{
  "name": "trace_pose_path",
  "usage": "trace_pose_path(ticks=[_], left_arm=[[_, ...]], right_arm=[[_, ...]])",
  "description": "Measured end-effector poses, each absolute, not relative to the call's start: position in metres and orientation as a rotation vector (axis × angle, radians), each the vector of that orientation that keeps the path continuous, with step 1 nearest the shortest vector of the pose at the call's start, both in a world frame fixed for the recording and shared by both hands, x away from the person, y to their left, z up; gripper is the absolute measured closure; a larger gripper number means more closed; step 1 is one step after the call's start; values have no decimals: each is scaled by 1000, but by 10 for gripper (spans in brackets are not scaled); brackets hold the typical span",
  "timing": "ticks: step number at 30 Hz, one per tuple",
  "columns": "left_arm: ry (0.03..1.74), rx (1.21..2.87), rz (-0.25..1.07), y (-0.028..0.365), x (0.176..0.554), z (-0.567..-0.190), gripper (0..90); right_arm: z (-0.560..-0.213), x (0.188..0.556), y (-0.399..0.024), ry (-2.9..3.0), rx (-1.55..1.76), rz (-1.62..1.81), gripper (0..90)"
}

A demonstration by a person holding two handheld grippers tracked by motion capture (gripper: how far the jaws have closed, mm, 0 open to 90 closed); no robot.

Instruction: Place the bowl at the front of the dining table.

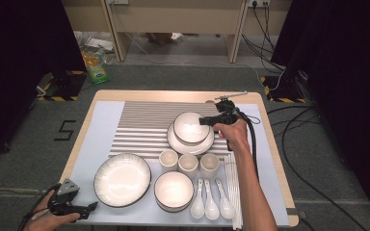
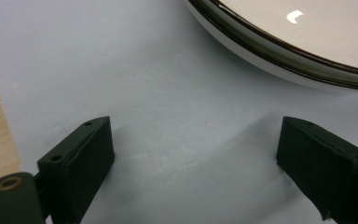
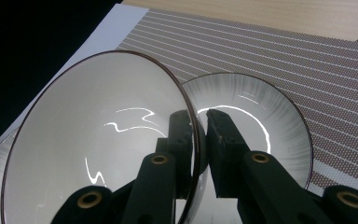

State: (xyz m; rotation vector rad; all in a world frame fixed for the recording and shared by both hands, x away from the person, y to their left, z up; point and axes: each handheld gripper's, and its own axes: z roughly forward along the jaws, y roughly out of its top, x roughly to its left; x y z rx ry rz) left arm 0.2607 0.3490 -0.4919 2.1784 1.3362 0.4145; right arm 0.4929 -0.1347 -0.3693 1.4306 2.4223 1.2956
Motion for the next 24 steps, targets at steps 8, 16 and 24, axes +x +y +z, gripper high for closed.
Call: trace_pose_path(ticks=[8,16,24], left_arm=[[1327,2176,414,350,260,-492,98],[1331,2179,417,349,260,-492,97],[1329,2171,418,350,260,-493,98]], right_arm=[[-385,503,-139,2399,1500,1296,799],[-403,511,-145,2394,1546,1270,799],[-416,517,-146,2388,1580,1232,799]])
